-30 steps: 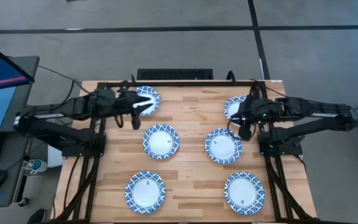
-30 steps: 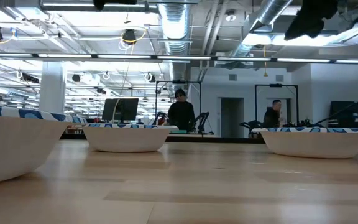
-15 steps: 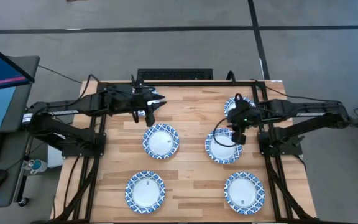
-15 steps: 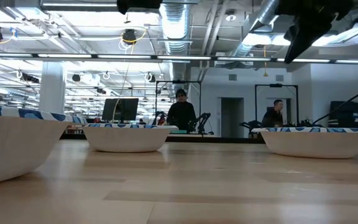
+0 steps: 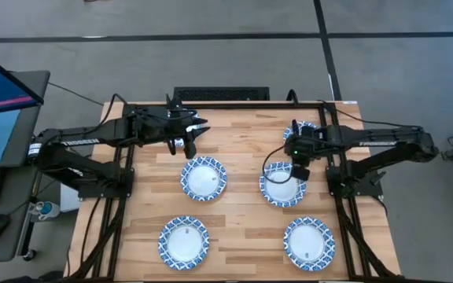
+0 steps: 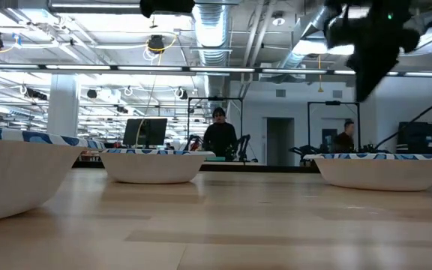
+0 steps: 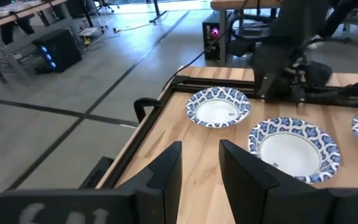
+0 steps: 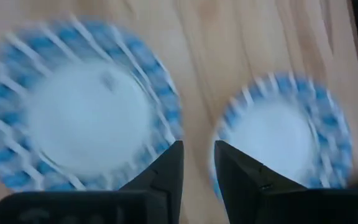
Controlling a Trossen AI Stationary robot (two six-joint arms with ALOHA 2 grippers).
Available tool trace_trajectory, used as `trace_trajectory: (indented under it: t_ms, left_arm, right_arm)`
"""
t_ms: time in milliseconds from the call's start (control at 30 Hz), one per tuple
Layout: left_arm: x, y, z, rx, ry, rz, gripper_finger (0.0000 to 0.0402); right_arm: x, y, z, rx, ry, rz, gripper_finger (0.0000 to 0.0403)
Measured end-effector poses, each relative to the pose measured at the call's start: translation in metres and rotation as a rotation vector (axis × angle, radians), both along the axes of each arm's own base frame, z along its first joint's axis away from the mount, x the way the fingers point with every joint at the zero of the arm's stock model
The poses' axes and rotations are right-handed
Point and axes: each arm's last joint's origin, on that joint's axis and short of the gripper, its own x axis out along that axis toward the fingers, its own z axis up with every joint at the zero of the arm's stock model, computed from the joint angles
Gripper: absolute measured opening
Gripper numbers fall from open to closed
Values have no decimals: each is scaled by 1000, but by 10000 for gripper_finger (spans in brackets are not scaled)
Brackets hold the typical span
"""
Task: Nest bowls inside each other
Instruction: Stack the white bowl on top of the other white bowl
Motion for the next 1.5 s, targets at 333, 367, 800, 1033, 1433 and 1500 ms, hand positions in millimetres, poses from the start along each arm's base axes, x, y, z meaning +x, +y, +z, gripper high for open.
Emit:
trace_trajectory:
  t_ms: [333,367,800,1033,1433,1500]
  left_arm:
    - [-1,3,0,22,7,6,100]
    - [-1,4,0,22,7,9,100]
    - [-3,15,-2,-8,20,-1,100]
    - [-6,16,-10,-14,109,-153,100]
    - [-10,36,-13,-17,117,-93,100]
    - [-6,38,-16,-16,127,-93,100]
  right_arm:
    - [-14,-39,-4,21,106,-204,180]
    - [-14,-43,-4,19,94,-209,190]
    - [0,-58,-10,78,-10,-248,239]
    - [25,-69,-32,79,12,-232,240]
    - [33,-72,-50,100,106,-226,239]
    - [33,-72,-50,99,107,-227,239]
